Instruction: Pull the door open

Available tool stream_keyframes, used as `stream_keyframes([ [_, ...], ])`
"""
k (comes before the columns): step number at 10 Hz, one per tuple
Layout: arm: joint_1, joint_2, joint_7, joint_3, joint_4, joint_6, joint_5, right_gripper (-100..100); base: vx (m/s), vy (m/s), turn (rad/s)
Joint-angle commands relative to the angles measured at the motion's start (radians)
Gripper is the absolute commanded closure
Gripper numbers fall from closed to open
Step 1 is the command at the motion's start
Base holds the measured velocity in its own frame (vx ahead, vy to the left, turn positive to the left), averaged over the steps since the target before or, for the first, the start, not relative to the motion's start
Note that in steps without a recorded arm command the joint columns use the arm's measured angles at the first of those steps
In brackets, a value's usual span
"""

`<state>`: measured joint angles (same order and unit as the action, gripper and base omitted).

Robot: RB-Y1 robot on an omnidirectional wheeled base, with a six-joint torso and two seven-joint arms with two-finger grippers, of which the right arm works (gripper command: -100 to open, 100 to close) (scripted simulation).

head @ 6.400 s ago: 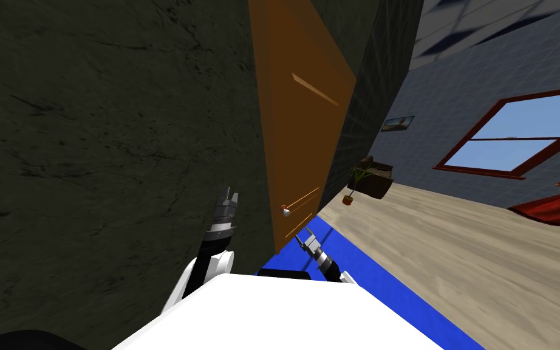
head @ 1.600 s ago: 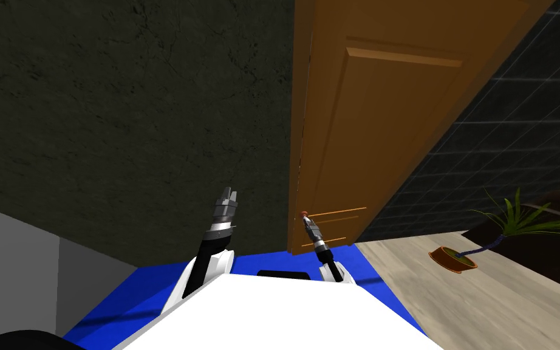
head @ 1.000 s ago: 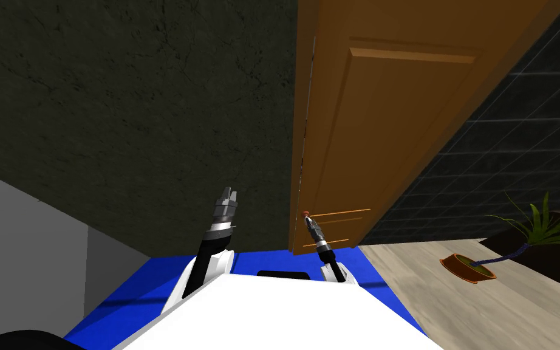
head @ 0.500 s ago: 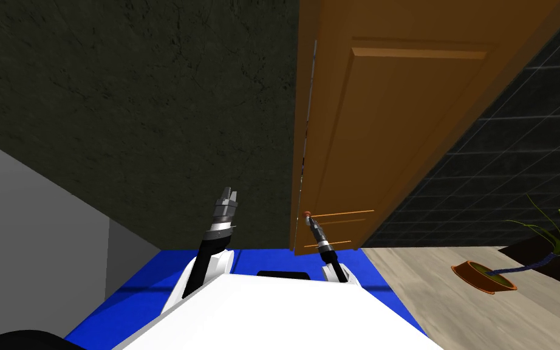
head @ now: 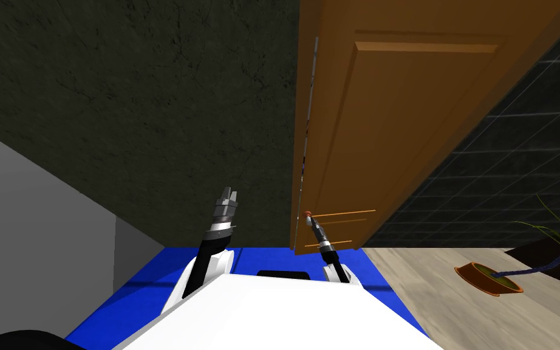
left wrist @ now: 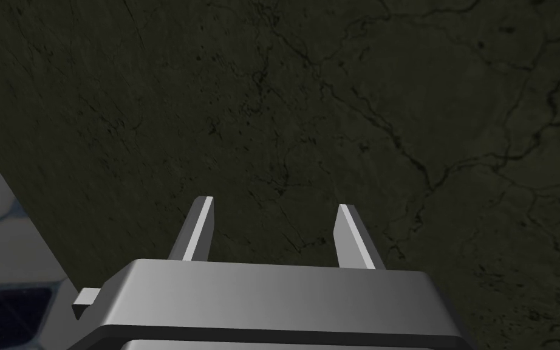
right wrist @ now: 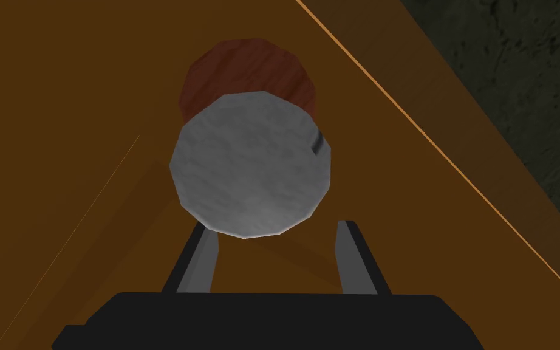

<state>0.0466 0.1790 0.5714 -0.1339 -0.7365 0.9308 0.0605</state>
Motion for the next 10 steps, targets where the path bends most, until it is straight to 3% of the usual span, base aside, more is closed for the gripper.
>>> stream_keyframes([
  [1, 0.002, -0.029, -0.003, -0.028, 0.02, 0.003, -0.011, 100, 0.0, 0.0, 0.0],
  [6, 0.002, -0.029, -0.003, -0.028, 0.02, 0.003, -0.011, 100, 0.001, 0.0, -0.001],
  [7, 0.019, -0.001, -0.031, 0.003, 0.044, 0.021, 0.012, 100, -0.028, -0.026, 0.074],
  [10, 0.019, 0.002, -0.079, 0.004, 0.045, 0.018, 0.026, 100, -0.044, -0.013, 0.081],
])
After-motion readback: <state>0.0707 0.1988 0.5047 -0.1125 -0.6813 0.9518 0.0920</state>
